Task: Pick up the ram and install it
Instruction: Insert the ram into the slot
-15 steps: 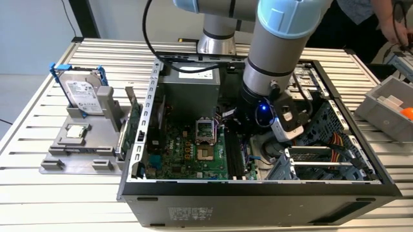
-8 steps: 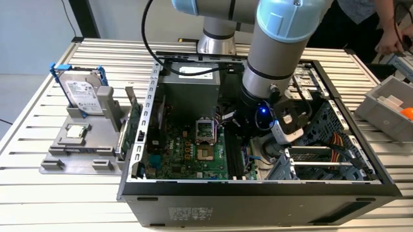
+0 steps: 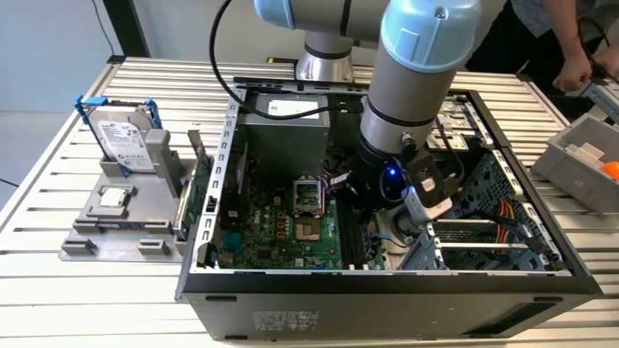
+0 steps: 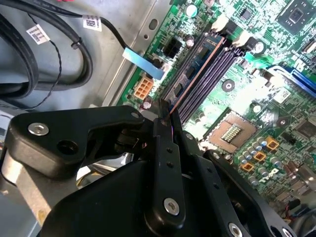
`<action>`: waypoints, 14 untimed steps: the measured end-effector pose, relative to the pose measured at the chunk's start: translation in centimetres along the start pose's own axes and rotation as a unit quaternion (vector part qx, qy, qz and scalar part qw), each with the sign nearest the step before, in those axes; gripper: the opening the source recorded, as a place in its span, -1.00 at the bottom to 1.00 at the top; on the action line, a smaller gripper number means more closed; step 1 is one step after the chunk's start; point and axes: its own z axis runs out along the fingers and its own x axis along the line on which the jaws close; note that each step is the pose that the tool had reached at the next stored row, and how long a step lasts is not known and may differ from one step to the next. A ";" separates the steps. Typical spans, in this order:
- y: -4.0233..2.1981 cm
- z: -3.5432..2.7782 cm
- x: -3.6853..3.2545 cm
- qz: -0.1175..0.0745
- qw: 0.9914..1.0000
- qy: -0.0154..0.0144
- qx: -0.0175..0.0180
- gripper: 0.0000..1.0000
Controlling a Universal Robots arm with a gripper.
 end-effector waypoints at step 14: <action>-0.12 0.58 0.12 -0.001 1.000 0.000 0.000 -1.00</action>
